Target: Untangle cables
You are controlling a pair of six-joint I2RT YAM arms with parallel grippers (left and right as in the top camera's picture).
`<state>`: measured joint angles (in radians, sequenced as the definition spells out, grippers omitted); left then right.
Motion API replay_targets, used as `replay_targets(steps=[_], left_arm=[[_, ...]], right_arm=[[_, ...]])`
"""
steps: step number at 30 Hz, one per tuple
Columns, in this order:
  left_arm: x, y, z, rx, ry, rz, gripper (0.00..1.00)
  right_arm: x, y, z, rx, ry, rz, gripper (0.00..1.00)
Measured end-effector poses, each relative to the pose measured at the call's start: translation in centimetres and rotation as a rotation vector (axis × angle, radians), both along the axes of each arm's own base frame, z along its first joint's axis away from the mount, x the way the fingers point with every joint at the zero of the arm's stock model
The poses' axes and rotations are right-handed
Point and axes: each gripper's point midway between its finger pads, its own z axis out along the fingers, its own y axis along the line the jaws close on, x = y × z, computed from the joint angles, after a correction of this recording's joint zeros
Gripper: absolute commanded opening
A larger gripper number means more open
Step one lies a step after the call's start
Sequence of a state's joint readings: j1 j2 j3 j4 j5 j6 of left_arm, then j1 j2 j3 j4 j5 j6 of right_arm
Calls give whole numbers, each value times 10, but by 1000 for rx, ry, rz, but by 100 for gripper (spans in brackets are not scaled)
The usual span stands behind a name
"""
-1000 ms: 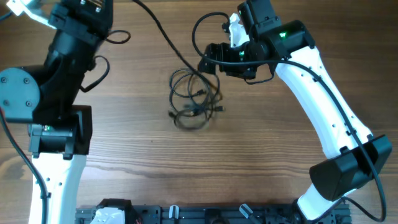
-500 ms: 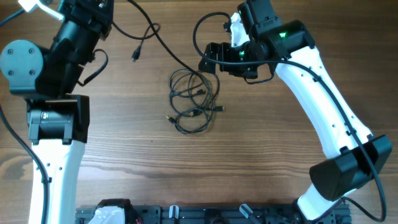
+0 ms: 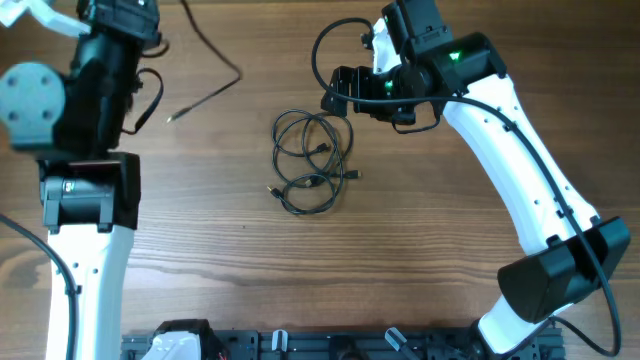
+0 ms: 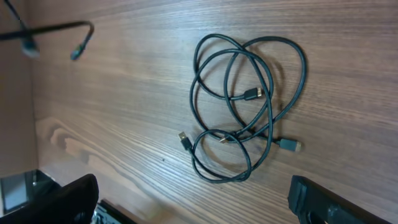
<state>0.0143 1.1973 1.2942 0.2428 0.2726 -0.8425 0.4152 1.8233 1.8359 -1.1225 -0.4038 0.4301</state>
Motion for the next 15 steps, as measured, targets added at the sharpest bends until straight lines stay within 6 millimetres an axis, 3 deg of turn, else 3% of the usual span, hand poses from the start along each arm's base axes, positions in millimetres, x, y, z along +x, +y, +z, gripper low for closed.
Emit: replay_targets(steps=[2, 6, 10, 13, 15], left_arm=[[-4, -6, 4, -60, 1, -59, 4], [-1, -11, -6, -110, 65, -108, 4], [-1, -12, -11, -135, 95, -124, 4], [1, -16, -19, -147, 135, -142, 4], [3, -27, -35, -152, 208, -168, 4]], right_arm=[[-1, 9, 6, 45, -30, 68, 97], [6, 32, 27, 167, -135, 185, 97], [-1, 54, 54, 303, -272, 389, 97], [-8, 58, 74, 341, -369, 478, 97], [-14, 57, 101, 358, -477, 513, 97]])
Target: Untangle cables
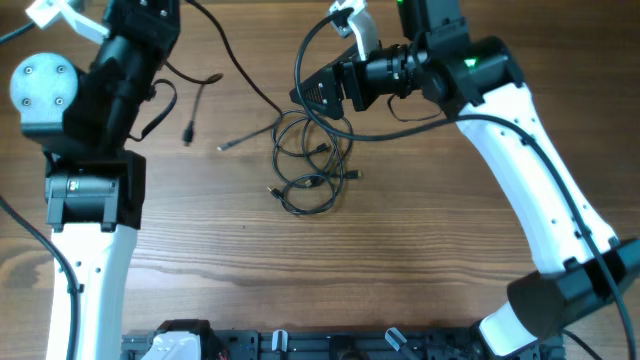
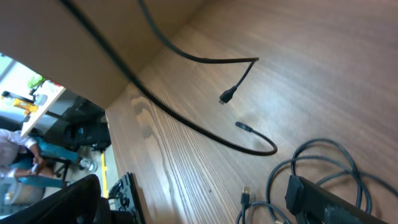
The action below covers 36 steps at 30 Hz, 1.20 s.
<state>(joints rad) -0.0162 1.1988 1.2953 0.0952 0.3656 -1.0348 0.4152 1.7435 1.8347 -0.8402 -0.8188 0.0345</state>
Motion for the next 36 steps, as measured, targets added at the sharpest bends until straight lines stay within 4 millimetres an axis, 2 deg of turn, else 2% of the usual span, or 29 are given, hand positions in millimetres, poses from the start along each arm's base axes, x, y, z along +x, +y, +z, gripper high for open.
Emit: replay_targets(steps=[1, 4, 7, 13, 16, 18, 19, 20, 21, 22, 27, 30, 34, 35, 36], left_arm=[[0, -5, -5, 0, 24, -11, 4], [-9, -45, -10, 3, 44, -118, 4], [-18, -75, -13, 5, 55, -187, 4], [-20, -90, -28, 10, 122, -195, 4], [-19, -104, -35, 15, 139, -226, 4], [-18, -116, -42, 20, 157, -246, 4], [-18, -120, -45, 21, 163, -250, 4], [-18, -122, -45, 21, 165, -250, 4], [-18, -122, -45, 21, 164, -248, 4], [-17, -122, -45, 20, 164, -243, 4], [-19, -125, -45, 21, 164, -251, 4], [-20, -128, -49, 25, 180, -257, 4], [-20, -129, -56, 32, 208, -254, 4], [-20, -128, -57, 34, 214, -252, 8], [-20, -128, -59, 35, 219, -249, 15]], right_arm=[[-2, -1, 12, 16, -43, 3, 97], [-17, -7, 48, 57, -141, 9, 97], [-21, -7, 51, 65, -143, 17, 97], [-26, -5, 54, 85, -135, 44, 92], [-27, -5, 54, 88, -134, 49, 92], [-28, -3, 54, 89, -135, 56, 87], [-30, -1, 55, 92, -137, 62, 79], [-30, 0, 56, 94, -140, 65, 56], [-31, 1, 56, 93, -146, 69, 45], [-31, 1, 56, 93, -144, 68, 39], [-30, 1, 56, 93, -147, 68, 23], [-30, 1, 56, 93, -145, 67, 4], [-28, 1, 54, 86, -118, 38, 4], [-28, 0, 53, 83, -114, 33, 4], [-28, 0, 53, 83, -107, 28, 4]])
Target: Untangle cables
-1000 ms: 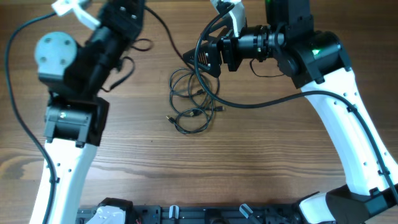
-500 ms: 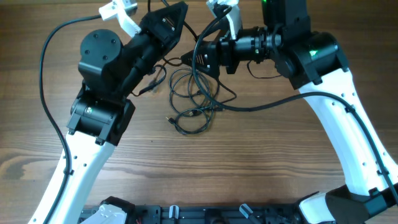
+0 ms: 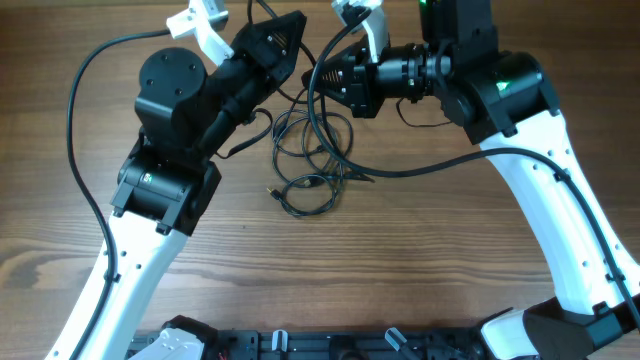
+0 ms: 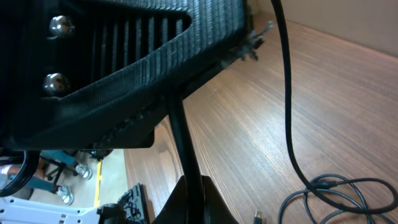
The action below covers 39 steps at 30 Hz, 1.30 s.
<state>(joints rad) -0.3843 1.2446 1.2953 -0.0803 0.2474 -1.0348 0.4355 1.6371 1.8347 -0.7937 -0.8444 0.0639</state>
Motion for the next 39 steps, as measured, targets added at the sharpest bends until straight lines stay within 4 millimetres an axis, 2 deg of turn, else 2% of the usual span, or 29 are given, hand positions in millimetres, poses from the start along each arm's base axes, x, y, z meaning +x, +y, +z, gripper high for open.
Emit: replay_targets(steps=[2, 4, 6, 9, 11, 14, 18, 20, 24, 27, 29, 30, 32, 35, 37, 38, 39], left_arm=[[1, 1, -3, 5, 11, 10, 53], [0, 4, -27, 44, 104, 27, 88], [1, 9, -43, 76, 162, 56, 99], [1, 20, -65, 121, 241, 114, 100], [-2, 29, -84, 183, 302, 153, 100], [-5, 34, -96, 246, 325, 161, 100], [-9, 39, -107, 291, 357, 169, 100], [-11, 40, -112, 305, 377, 167, 100], [-17, 43, -123, 331, 421, 163, 100], [-19, 43, -126, 338, 434, 161, 100], [-19, 43, -126, 339, 436, 161, 100], [-20, 43, -127, 339, 436, 161, 100], [-19, 43, -126, 339, 436, 161, 100], [-20, 44, -128, 343, 443, 161, 100], [-20, 44, -128, 343, 443, 161, 100], [-20, 44, -128, 343, 442, 161, 94], [-20, 44, -128, 342, 443, 161, 93]], right_arm=[[2, 0, 1, 5, 15, -16, 4], [6, 0, 4, 19, 30, -42, 4], [13, -1, 6, 26, 55, -92, 4], [26, -7, 2, 16, 113, -207, 4], [36, -15, 6, 15, 109, -300, 4], [44, -30, 29, 49, 59, -422, 5], [42, -60, 77, 130, -42, -601, 5], [41, -81, 98, 164, -90, -712, 4], [43, -138, 149, 263, -247, -1012, 4], [37, -177, 166, 249, -341, -1190, 4], [30, -203, 162, 184, -363, -1312, 4], [29, -208, 160, 166, -361, -1333, 4], [25, -234, 139, 42, -339, -1466, 4], [24, -256, 125, -15, -306, -1576, 4], [23, -264, 122, -16, -292, -1606, 4], [23, -262, 122, -8, -286, -1600, 4], [24, -259, 120, -5, -279, -1587, 4]])
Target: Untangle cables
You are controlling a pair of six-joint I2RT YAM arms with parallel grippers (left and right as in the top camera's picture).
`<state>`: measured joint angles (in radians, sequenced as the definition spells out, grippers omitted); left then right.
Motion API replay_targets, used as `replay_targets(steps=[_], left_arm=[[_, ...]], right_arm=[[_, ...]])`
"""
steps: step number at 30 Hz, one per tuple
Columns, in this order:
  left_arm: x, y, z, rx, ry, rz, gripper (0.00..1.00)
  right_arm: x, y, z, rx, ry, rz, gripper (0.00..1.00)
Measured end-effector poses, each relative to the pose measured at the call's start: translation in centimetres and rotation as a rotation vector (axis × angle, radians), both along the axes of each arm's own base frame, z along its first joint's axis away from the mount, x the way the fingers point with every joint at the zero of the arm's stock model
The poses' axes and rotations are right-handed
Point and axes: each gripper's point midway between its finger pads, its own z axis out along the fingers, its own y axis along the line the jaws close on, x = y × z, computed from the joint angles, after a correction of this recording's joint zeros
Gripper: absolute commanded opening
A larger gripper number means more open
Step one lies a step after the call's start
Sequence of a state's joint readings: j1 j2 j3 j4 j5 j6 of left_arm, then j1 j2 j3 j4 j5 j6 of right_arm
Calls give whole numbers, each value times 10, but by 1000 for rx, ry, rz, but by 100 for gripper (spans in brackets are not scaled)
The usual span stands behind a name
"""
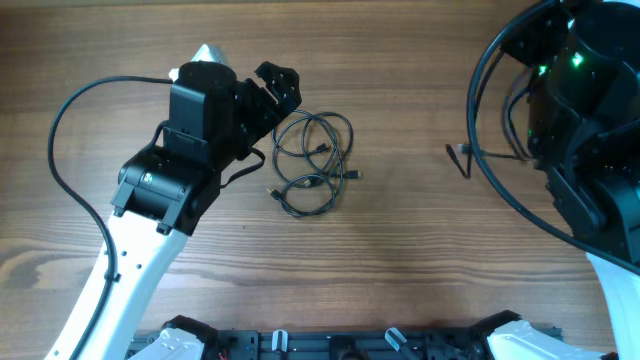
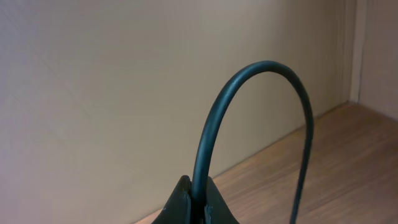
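A tangle of thin black cables (image 1: 313, 160) lies coiled on the wooden table (image 1: 400, 260), several plugs showing. My left gripper (image 1: 276, 88) hangs just left of its top edge, fingers apparently parted with nothing between them. My right gripper (image 2: 196, 199) is shut on a separate black cable (image 2: 249, 74), which arches up out of the fingers. In the overhead view that cable (image 1: 473, 95) curves in a wide loop around the raised right arm (image 1: 590, 120), and its plug end (image 1: 458, 155) dangles right of the tangle. The overhead view hides the right fingers.
A beige wall (image 2: 124, 93) fills most of the right wrist view, with the table's wood low on the right. The left arm's own black lead (image 1: 60, 130) loops out to the left. A black rail (image 1: 340, 345) runs along the near table edge.
My right arm has swung from the top middle to the far right and risen, taking the black cable with it. My left gripper has dropped from the table's top edge to beside the tangle.
At first my left arm was at the far left holding a loose cable while my right gripper hovered open over the tangle. Then the two grippers met above the tangle and the right shut on that cable. Now the right holds it alone, far right.
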<state>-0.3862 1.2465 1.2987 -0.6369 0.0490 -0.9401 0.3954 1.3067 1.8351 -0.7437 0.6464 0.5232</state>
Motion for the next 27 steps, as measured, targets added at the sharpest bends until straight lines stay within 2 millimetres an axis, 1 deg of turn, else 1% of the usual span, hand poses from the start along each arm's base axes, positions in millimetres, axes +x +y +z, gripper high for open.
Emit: replay_targets(steps=[2, 3, 4, 6, 7, 8, 9, 10, 11, 12, 13, 14, 16, 17, 19, 20, 21, 22, 23, 25, 27], left_arm=[[3, -6, 9, 31, -63, -60, 93], [5, -14, 18, 55, -124, -136, 93], [3, -20, 20, 74, -152, -194, 94], [-2, -29, 22, 107, -187, -288, 98], [-3, -31, 22, 114, -194, -308, 100], [-4, -32, 22, 120, -201, -323, 100], [-4, -32, 23, 129, -210, -332, 100], [-4, -32, 23, 134, -214, -332, 100], [-2, -29, 24, 134, -217, -324, 100], [2, -22, 25, 123, -215, -298, 100], [12, -3, 28, 77, -197, -217, 100], [17, 4, 32, 34, -193, -186, 100], [29, 26, 49, -99, -207, -109, 100], [33, 32, 57, -160, -214, -90, 100], [33, 31, 69, -255, -221, -99, 98], [30, 24, 78, -323, -222, -132, 90], [28, 19, 81, -361, -211, -149, 91], [24, 14, 84, -407, -190, -168, 98], [21, 11, 84, -455, -157, -169, 100], [17, 6, 85, -539, -94, -165, 100], [12, -4, 86, -623, -23, -162, 100]], right_arm=[[6, 9, -6, 2, 20, 40, 4], [13, 17, -13, 3, 39, 73, 4], [21, 25, -20, 3, 61, 104, 4], [38, 49, -45, 5, 135, 199, 4], [45, 62, -58, 12, 174, 256, 5], [49, 74, -67, 21, 203, 313, 4], [51, 92, -80, 22, 248, 408, 4], [50, 102, -85, 16, 269, 466, 4], [48, 111, -90, 0, 288, 527, 4], [39, 126, -96, -49, 318, 644, 4], [34, 134, -99, -79, 328, 714, 4], [27, 144, -102, -123, 336, 805, 4], [11, 164, -106, -191, 336, 981, 4], [5, 170, -107, -215, 330, 1041, 4], [-10, 183, -108, -271, 306, 1179, 4], [-17, 188, -107, -292, 289, 1242, 4], [-22, 194, -107, -310, 270, 1298, 4], [-25, 197, -107, -320, 256, 1334, 4], [-27, 201, -108, -329, 248, 1366, 4], [-28, 206, -114, -329, 252, 1407, 4], [-30, 213, -125, -316, 275, 1467, 4]])
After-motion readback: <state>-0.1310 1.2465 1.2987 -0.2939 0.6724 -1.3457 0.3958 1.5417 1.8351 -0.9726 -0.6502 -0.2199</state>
